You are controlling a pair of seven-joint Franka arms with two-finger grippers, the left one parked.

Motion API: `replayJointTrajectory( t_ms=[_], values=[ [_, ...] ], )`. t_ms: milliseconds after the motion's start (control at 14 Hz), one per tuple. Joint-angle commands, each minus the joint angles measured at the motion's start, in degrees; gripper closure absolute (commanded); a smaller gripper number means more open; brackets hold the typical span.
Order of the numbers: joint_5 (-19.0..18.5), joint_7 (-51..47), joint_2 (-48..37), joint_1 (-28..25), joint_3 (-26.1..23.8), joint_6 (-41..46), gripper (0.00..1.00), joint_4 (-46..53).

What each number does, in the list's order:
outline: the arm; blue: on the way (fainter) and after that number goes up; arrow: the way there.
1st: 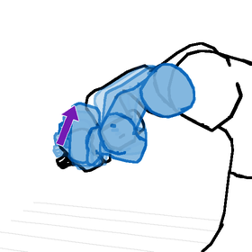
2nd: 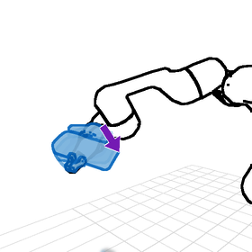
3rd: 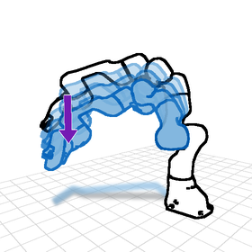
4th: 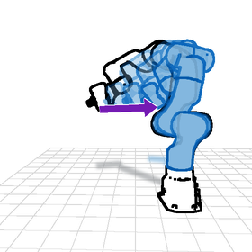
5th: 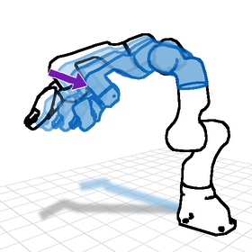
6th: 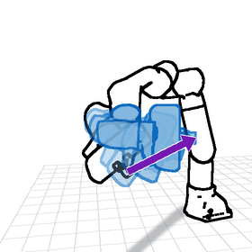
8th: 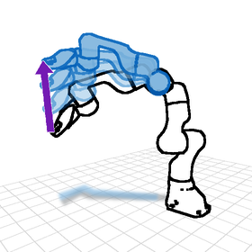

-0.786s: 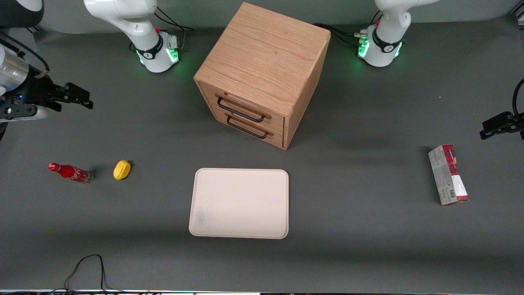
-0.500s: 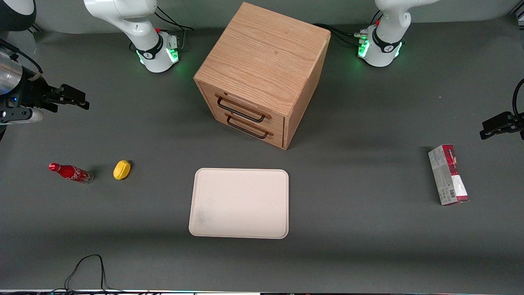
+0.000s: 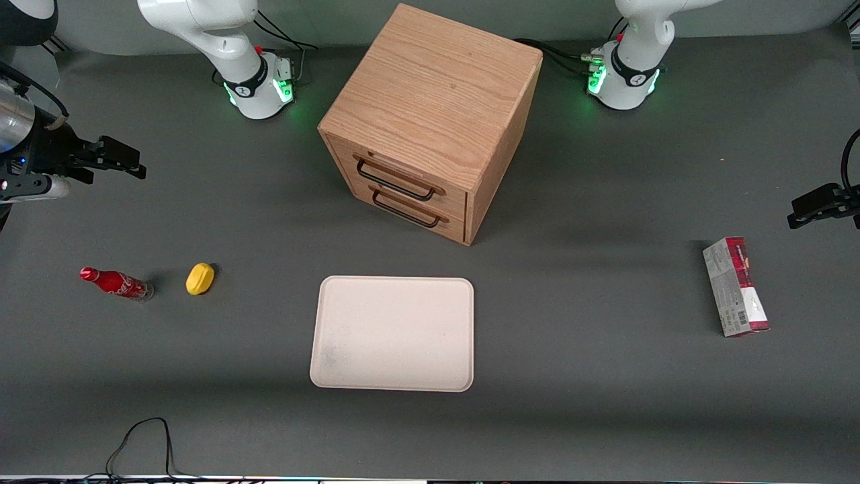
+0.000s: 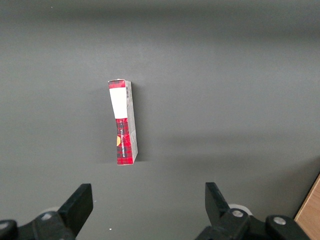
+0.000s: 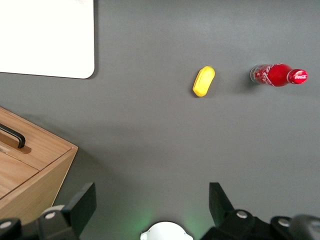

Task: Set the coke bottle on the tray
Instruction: 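Move the right gripper toward the red Coca-Cola bottle lying on the table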

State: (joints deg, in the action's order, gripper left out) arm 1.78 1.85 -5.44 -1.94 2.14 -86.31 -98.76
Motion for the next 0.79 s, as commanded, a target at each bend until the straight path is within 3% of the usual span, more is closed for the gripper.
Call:
replayJointTrajectory(
  t_ms=[0,214,357,500,714],
  values=[
    [-0.90,0.78,0.17,0.01,1.11,2.54,0.00,1.47],
    [-5.37,7.44,0.70,0.71,4.79,2.64,0.00,2.44],
    [-6.35,11.66,1.22,0.80,9.61,2.55,0.00,3.75],
    [-10.11,19.91,2.62,0.89,14.27,2.46,0.00,6.38],
    [-10.40,22.32,4.74,0.89,17.28,2.02,0.00,9.46]
  ],
)
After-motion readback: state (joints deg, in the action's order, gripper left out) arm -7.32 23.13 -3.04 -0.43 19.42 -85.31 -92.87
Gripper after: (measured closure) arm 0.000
